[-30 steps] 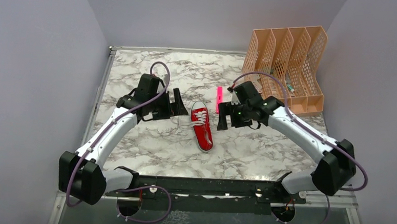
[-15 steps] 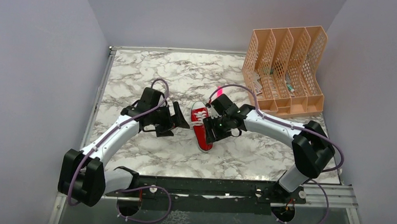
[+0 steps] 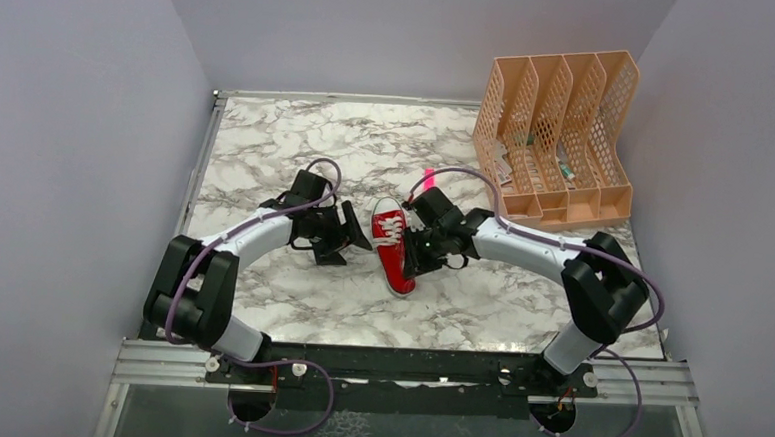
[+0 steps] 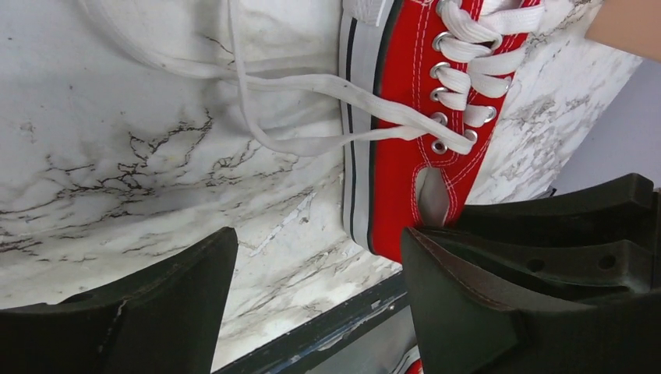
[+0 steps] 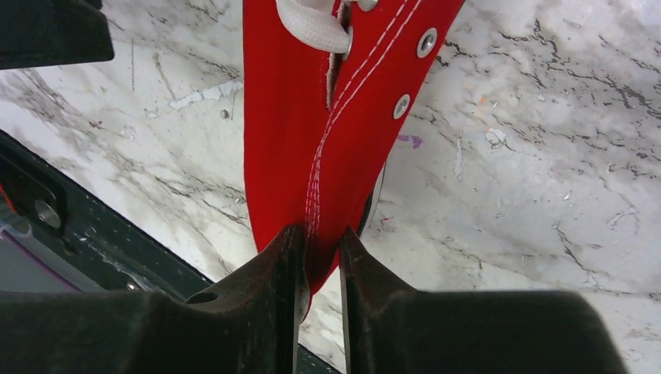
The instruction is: Tie the shoes
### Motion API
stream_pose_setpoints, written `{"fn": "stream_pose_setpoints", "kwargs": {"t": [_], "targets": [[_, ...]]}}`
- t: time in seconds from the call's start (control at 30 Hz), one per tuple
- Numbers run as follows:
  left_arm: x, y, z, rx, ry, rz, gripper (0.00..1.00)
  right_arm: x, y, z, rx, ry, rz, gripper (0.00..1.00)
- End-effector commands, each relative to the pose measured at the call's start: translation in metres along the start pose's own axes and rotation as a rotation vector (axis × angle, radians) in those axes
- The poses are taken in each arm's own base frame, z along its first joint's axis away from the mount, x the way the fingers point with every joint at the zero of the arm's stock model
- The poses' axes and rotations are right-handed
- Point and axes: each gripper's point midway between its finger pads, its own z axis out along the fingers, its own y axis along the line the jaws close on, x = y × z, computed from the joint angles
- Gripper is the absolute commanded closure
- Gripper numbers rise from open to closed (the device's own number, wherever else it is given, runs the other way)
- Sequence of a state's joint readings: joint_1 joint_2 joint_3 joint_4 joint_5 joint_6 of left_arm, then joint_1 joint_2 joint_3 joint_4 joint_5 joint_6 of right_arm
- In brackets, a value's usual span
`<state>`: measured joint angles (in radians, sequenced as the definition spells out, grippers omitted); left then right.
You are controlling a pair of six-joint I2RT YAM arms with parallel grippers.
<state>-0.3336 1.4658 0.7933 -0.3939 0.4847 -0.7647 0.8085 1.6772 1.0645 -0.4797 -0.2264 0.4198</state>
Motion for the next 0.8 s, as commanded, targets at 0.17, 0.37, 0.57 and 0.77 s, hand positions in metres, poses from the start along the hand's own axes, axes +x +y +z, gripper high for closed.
{"fn": "stream_pose_setpoints", "kwargs": {"t": [0.17, 0.37, 0.57, 0.77], "targets": [[-0.025, 0.008, 0.009, -0.032, -0.069, 0.047, 0.36, 0.024, 0.022, -0.011, -0.100, -0.010, 0.089, 0.80], [-0.037, 0.026, 0.012, -0.114, -0.102, 0.077, 0.50, 0.019, 0.023, -0.013, -0.085, -0.019, 0.094, 0.79], [-0.061, 0.031, 0.007, -0.201, -0.156, 0.183, 0.54, 0.011, 0.023, -0.020, -0.060, -0.035, 0.080, 0.73], [-0.074, 0.025, 0.009, -0.228, -0.152, 0.261, 0.56, 0.005, 0.017, -0.038, -0.009, -0.075, 0.063, 0.56]]}}
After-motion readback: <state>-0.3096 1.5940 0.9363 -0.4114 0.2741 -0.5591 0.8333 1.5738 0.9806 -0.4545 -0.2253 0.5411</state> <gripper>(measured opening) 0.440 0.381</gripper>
